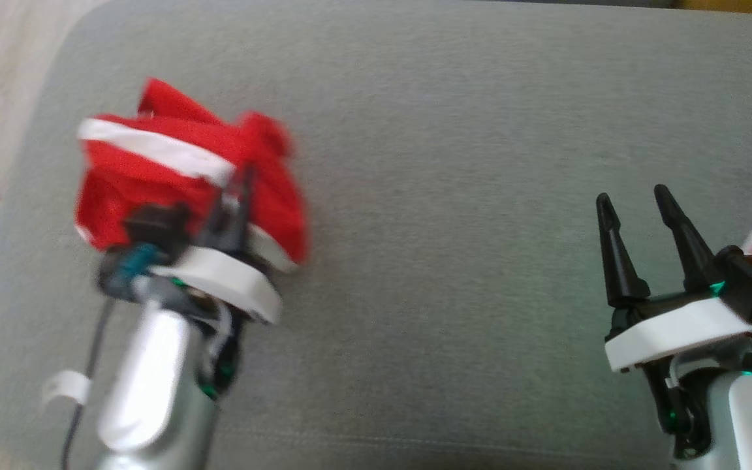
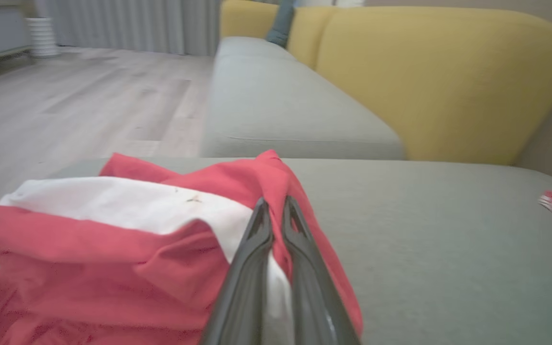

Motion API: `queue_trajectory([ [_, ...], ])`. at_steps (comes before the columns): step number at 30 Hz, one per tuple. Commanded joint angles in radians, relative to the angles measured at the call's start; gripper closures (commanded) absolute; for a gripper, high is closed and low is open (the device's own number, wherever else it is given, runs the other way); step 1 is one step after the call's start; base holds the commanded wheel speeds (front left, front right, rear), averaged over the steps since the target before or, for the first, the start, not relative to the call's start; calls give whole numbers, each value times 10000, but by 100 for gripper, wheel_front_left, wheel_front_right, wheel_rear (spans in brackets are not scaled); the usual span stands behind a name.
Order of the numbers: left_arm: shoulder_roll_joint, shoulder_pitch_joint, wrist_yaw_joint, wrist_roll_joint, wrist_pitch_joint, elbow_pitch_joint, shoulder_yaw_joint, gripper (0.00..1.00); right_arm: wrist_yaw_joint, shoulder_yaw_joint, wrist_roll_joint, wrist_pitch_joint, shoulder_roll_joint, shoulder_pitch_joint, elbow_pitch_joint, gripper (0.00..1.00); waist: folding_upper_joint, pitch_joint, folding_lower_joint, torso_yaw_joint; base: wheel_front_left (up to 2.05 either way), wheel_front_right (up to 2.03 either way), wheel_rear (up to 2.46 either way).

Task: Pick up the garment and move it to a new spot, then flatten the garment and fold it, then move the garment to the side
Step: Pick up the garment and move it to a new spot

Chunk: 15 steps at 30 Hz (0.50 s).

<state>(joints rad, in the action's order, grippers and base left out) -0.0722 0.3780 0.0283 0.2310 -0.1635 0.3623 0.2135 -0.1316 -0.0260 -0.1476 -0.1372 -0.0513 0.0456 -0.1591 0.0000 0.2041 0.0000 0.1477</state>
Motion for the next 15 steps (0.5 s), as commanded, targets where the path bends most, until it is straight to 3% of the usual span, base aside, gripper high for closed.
queue_trajectory([
  [1, -80, 152, 88, -41, 235, -808, 41, 100, 9, -251, -149, 162, 5, 111, -285, 0, 0, -185, 0, -497, 0, 0, 0],
  [5, 116, -367, 261, -63, 1055, -1715, 1360, 100, 9, -407, -408, 346, 8, 224, -167, 0, 0, 45, 0, -1437, 0, 0, 0],
  [10, 191, -204, 342, 77, 1266, -1756, 2366, 100, 9, -371, -595, 556, 9, 297, 6, 0, 0, 406, 0, -2352, 0, 0, 0],
  [15, 214, -3, 39, 707, 994, -1520, 3000, 100, 9, -321, -841, 785, 9, 304, 200, 0, 0, 683, 0, -3007, 0, 0, 0],
])
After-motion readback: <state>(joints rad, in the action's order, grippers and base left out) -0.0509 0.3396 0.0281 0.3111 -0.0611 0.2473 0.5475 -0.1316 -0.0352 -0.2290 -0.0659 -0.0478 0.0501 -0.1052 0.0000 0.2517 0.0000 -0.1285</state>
